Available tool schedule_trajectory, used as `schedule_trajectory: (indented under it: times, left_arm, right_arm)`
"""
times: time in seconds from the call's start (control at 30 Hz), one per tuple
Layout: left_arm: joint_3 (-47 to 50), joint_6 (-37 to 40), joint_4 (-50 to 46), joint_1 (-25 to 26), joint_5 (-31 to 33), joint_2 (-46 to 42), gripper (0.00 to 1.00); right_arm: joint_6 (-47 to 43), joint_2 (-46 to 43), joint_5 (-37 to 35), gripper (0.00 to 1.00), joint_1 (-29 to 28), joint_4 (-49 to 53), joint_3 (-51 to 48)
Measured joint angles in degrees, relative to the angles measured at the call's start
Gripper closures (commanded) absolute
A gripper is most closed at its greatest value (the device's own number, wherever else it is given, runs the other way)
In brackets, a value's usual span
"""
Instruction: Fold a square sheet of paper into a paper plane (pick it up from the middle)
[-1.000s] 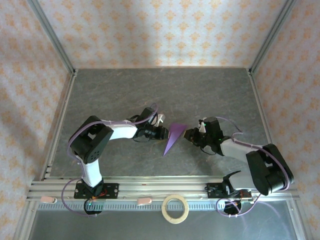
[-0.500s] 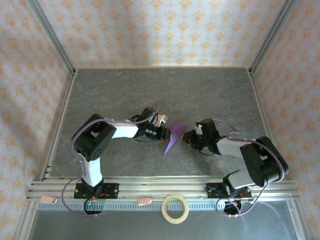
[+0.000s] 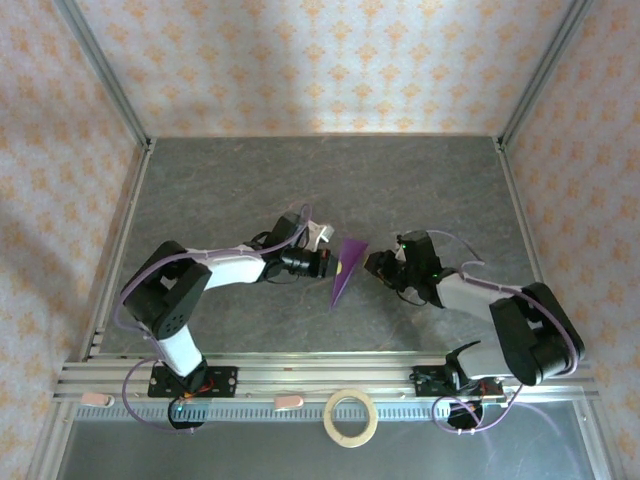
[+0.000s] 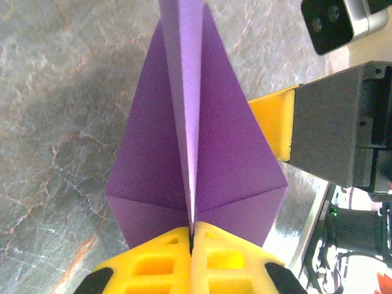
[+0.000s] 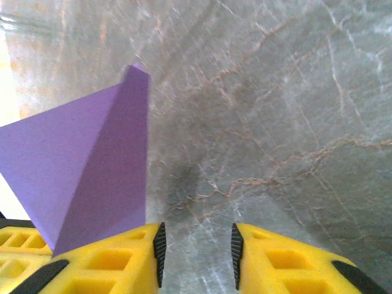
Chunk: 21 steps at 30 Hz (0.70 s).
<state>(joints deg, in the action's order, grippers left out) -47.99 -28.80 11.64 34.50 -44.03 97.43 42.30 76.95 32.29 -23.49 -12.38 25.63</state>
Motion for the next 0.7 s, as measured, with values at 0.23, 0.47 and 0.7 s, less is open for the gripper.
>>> schedule_trajectory:
  times: [0.23, 0.47, 0.7]
  left_arm:
    - [0.48, -0.04, 0.17, 0.00, 6.16, -4.31, 1.00]
    - [0.17, 0.46, -3.43, 0.00, 12.02, -4.74, 1.00]
    - [-0.28, 1.36, -7.74, 1.46, 17.20, -5.99, 1.00]
  right_arm:
    - [0.13, -2.73, -0.90, 0.61, 0.00, 4.11, 1.68]
    - [2.21, -6.73, -1.07, 0.59, -1.46, 5.33, 2.49]
    - [4.61, -4.83, -1.07, 0.58, -6.43, 4.52, 5.99]
